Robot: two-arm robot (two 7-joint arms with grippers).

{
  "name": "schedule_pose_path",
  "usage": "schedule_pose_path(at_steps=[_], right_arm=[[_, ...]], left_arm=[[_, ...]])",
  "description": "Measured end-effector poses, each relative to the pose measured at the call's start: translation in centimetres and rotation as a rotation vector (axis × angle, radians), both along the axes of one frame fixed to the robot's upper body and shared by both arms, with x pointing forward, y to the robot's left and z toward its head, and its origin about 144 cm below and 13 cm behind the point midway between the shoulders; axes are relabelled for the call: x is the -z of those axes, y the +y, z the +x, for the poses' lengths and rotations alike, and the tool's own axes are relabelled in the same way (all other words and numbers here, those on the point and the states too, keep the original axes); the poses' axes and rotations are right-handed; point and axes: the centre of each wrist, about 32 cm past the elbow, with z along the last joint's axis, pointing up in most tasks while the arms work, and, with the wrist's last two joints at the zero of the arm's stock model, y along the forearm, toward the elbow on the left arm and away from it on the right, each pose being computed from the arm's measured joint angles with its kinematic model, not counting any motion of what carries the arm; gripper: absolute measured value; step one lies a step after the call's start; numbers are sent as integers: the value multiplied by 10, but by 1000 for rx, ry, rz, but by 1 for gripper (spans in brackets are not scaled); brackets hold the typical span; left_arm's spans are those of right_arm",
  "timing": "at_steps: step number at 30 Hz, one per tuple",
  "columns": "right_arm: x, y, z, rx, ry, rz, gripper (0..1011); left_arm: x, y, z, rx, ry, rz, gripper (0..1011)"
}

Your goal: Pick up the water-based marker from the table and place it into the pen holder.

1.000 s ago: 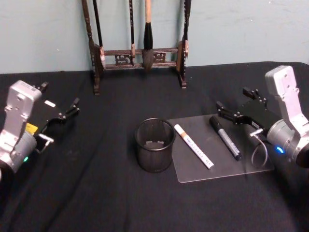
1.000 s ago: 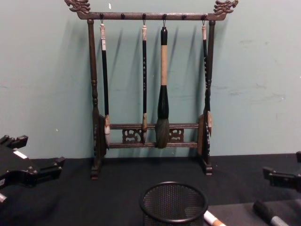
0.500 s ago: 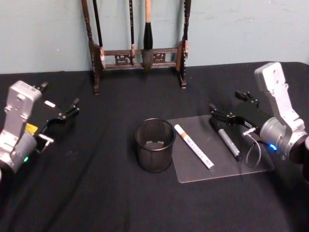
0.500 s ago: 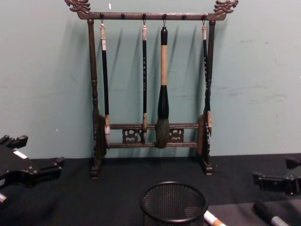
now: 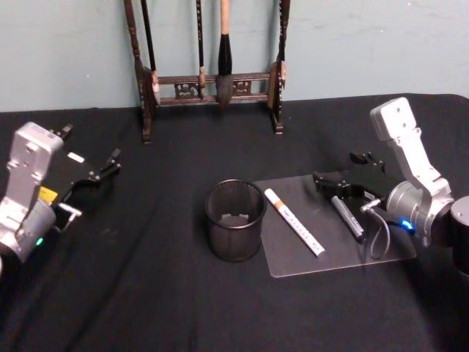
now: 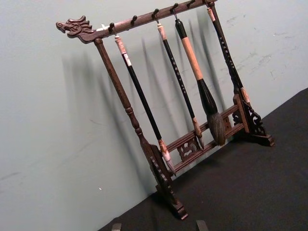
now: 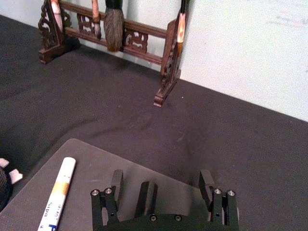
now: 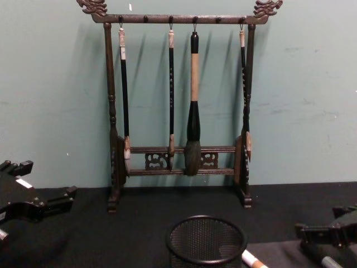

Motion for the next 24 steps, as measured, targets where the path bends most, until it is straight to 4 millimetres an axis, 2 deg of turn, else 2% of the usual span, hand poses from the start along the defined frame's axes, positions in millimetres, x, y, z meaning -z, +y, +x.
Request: schedule_pose_path(at_steps=[24], right_arm=[[7,3,1,4,88,-20,1002]], left_arm=[[0,0,0,0,0,0,1001]])
